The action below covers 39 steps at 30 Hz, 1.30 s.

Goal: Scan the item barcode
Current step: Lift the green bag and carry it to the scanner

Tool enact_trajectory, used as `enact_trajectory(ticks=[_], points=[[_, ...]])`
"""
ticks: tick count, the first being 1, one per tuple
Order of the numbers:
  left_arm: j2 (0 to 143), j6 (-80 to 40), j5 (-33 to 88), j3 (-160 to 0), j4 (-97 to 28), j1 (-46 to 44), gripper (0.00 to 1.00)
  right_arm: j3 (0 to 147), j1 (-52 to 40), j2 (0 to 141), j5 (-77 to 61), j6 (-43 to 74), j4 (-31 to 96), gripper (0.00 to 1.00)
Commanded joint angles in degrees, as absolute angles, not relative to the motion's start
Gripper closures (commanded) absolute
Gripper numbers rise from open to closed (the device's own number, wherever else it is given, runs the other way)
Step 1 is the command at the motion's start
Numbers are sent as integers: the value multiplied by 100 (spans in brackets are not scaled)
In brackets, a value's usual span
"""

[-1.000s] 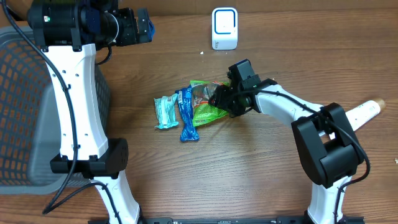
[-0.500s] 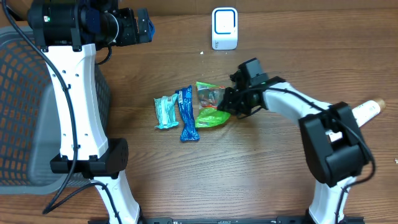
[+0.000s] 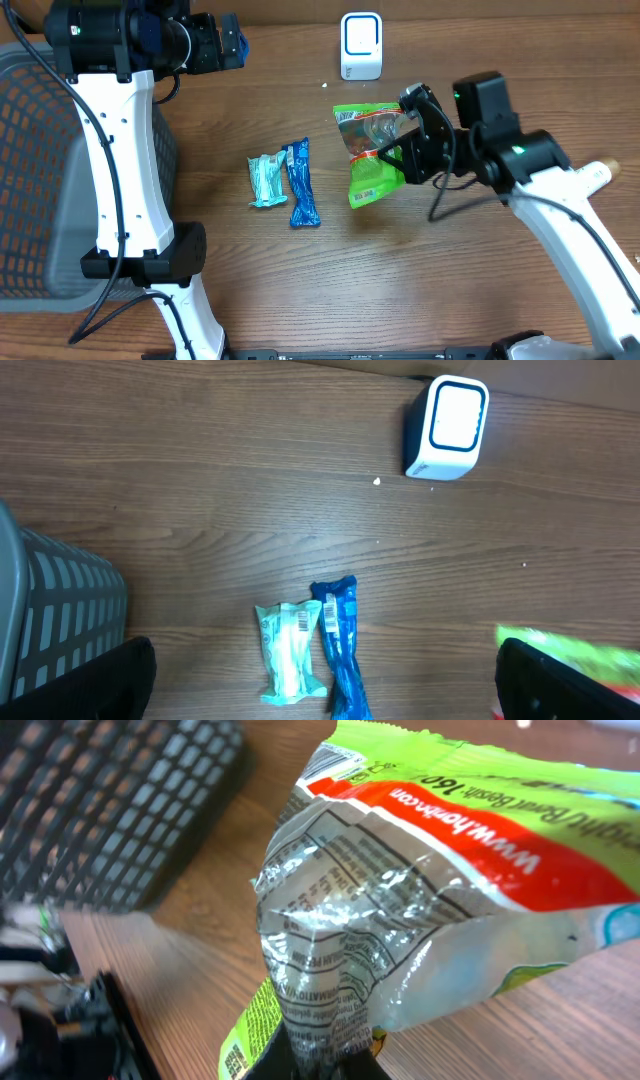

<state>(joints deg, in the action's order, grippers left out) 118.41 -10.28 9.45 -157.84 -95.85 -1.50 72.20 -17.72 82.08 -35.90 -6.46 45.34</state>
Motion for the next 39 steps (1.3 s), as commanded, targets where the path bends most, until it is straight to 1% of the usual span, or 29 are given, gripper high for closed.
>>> enact_trajectory(ticks=[1,4,9,17,19,23,25,29,31,37,39], points=[[11736,-963,991,-15786,-9579,-189,0,7288,-1761,7638,-3975,-1675,4687,96],[11736,-963,991,-15786,-9579,-189,0,7288,-1761,7262,-4322,-2001,4858,96],[11736,-963,991,-15786,-9579,-189,0,7288,-1761,6928,-4661,-2001,4858,96],[11736,-963,991,-15786,-9579,-189,0,7288,-1761,6912,-4657,-1990,4812,96],[11736,-963,991,-15786,-9579,-189,0,7288,-1761,6912,-4377,-1949,4731,96],[11736,-963,991,-15786,-9579,-189,0,7286,-1763,7078,-2423,-504,4405,96],[11736,-963,991,-15786,-9579,-189,0,7286,-1767,7266,-1734,-178,4233,96],[11736,-963,991,-15786,-9579,-189,0,7286,-1883,7815,-738,-158,3691,96],[11736,-963,991,-15786,-9579,-189,0,7286,-1994,8180,-14,-119,3286,96],[11736,-963,991,-15786,-9579,-189,0,7288,-2362,9380,2117,-207,1697,96],[11736,-963,991,-15786,-9579,-189,0,7288,-2432,9583,2578,-591,1249,96]])
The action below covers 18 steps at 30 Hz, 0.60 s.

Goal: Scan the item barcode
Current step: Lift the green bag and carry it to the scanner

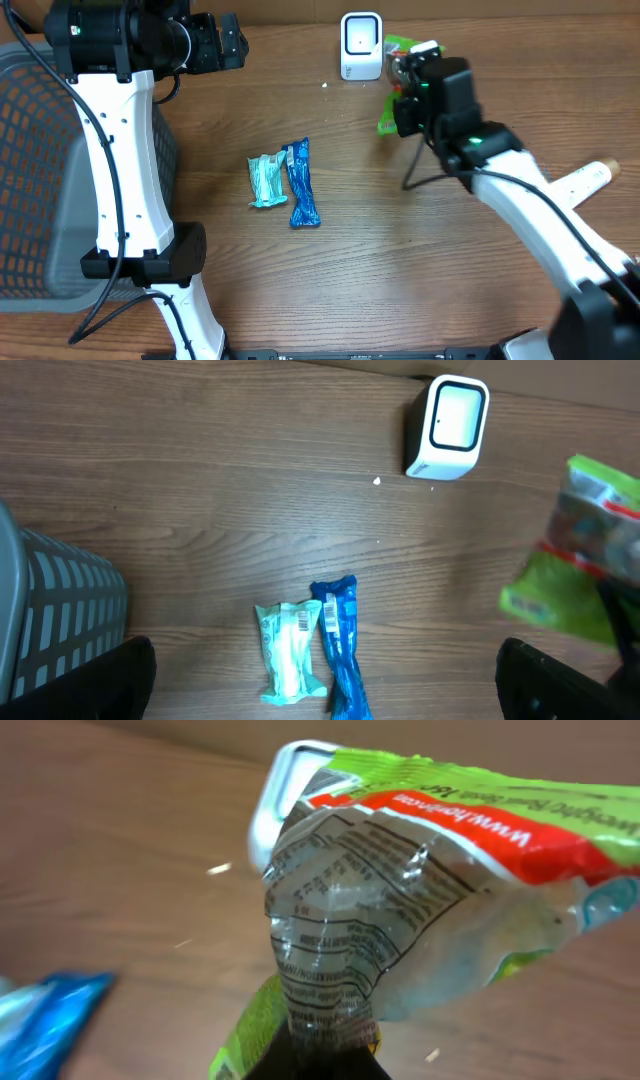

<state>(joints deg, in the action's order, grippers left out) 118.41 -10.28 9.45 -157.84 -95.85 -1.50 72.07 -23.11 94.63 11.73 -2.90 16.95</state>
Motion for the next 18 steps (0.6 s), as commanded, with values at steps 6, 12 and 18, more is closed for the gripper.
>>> enact_trajectory(ticks=[6,12,18], points=[[11736,-963,991,-15786,-9579,-189,0,7811,-2512,10180,3347,-1999,805,96],[11736,-963,991,-15786,-9579,-189,0,8833,-2639,10689,3573,-3083,921,96],[11736,-963,991,-15786,-9579,-189,0,9474,-2832,11469,4121,-4856,279,96]])
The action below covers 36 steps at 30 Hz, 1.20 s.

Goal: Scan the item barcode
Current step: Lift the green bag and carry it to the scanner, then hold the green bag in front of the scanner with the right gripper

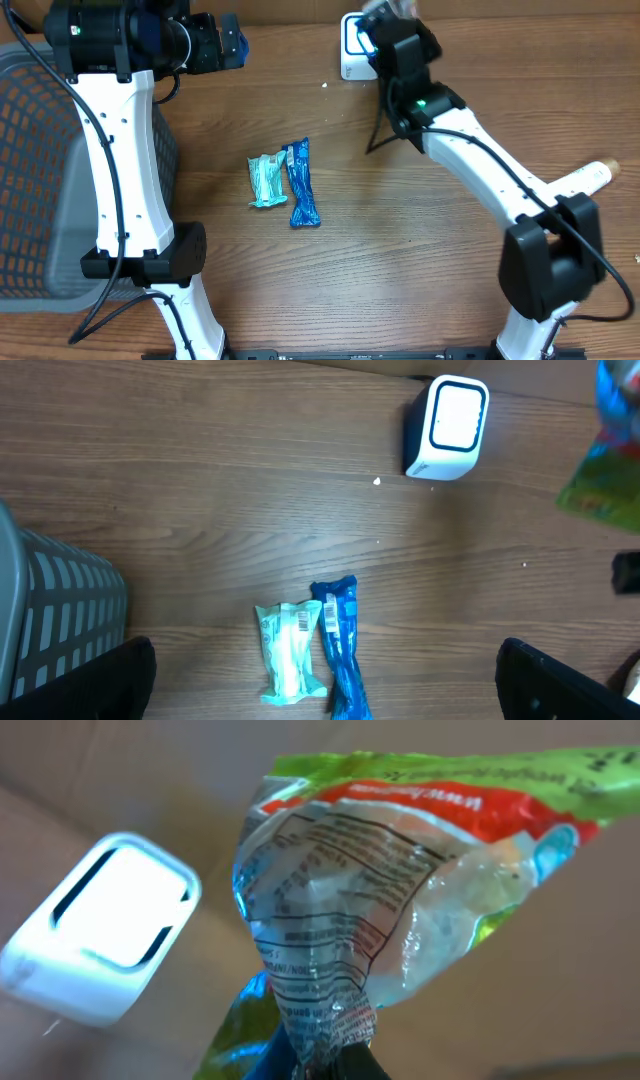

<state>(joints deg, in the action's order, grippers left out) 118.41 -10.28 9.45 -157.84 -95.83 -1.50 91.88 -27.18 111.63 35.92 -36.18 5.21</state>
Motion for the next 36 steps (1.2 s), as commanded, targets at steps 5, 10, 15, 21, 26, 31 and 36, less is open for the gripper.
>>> enact_trajectory(ticks=[5,10,15,21,26,31,36], points=[[11736,-963,991,-15786,-9579,-189,0,9474,-2877,12191,4635,-6250,-814,96],[11736,-963,991,-15786,-9579,-189,0,9474,-2877,12637,4475,-6768,-1708,96],[11736,-963,991,-15786,-9579,-189,0,9474,-2862,12903,4497,-7253,-2075,96],[11736,-963,991,-15786,-9579,-189,0,9474,-2849,12921,4545,-7317,-2093,96],[11736,-963,991,-15786,-9579,-189,0,9474,-2840,12999,4541,-7487,-2095,96],[11736,-963,991,-15786,-9579,-189,0,9474,-2788,13139,4685,-7985,-2150,96],[11736,-963,991,-15786,-9579,-189,0,9474,-2853,13181,5417,-8259,-2250,96]])
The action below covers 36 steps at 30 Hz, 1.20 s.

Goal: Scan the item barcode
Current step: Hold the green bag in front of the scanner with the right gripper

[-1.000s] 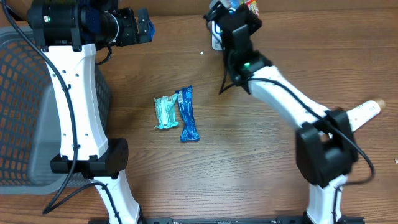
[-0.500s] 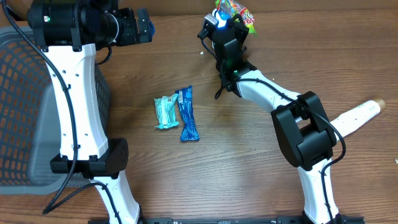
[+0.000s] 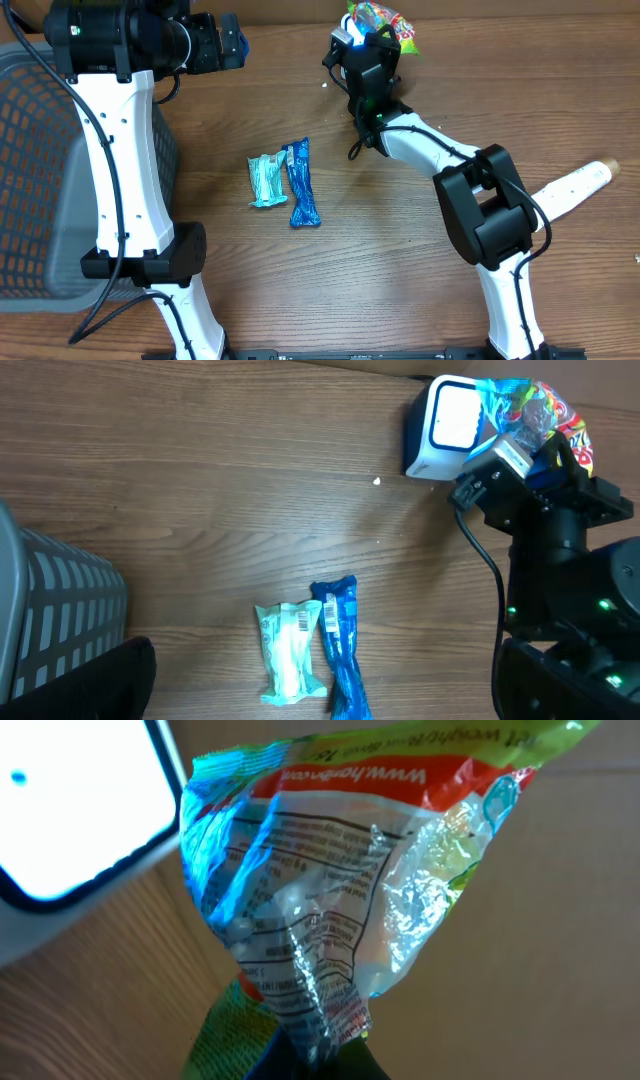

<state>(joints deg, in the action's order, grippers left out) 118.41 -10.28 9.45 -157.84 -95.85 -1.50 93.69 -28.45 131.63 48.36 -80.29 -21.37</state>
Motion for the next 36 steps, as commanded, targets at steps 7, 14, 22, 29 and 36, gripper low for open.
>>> enact_trajectory(ticks=[7,14,22,29,36], points=[[11736,-963,991,-15786,-9579,-189,0,9474,-2821,13181,5756,-8274,-2307,97],[11736,-963,991,-15786,-9579,-189,0,9474,-2891,13181,5446,-8274,-2217,96],[11736,-963,991,-15786,-9579,-189,0,9474,-2899,13183,5389,-8274,-2217,96],[11736,-963,991,-15786,-9579,-189,0,9474,-2971,13183,5192,-8276,-2224,96],[11736,-963,991,-15786,-9579,-189,0,9474,-3063,13183,4840,-8274,-2357,96]])
